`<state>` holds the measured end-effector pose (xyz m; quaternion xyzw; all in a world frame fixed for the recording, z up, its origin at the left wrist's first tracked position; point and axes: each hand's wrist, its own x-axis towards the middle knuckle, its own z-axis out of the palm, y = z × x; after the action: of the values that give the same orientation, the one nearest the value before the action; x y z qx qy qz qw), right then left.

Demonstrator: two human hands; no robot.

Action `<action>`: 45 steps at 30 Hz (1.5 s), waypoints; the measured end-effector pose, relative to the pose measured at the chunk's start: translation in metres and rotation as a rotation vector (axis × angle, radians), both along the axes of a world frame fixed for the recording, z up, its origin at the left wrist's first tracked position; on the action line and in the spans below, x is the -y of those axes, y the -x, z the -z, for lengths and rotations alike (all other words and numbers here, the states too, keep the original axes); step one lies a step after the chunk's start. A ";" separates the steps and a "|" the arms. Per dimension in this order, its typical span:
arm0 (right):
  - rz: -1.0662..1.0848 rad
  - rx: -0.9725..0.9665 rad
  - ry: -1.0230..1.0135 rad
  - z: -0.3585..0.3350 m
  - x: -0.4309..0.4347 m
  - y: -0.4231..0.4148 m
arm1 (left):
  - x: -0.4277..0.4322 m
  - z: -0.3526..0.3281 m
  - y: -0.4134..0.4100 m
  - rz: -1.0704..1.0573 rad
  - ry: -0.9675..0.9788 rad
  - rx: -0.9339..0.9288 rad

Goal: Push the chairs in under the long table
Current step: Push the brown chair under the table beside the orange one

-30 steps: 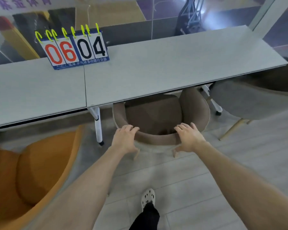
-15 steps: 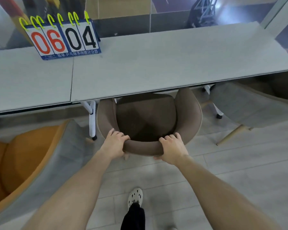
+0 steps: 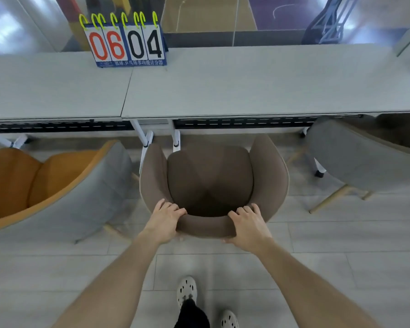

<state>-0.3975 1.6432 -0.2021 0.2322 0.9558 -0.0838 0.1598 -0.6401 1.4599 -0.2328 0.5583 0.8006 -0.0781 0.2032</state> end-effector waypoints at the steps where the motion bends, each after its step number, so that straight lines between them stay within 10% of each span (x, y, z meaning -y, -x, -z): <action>1: -0.007 -0.002 0.008 0.001 0.006 -0.007 | 0.007 0.001 -0.006 -0.002 0.010 0.005; 45: 0.109 -0.031 -0.016 0.009 0.013 0.043 | 0.016 -0.006 0.062 0.033 -0.065 0.047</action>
<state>-0.4407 1.6300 -0.2108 0.2839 0.9447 -0.0884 0.1385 -0.7023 1.4439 -0.2263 0.5794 0.7884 -0.0422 0.2023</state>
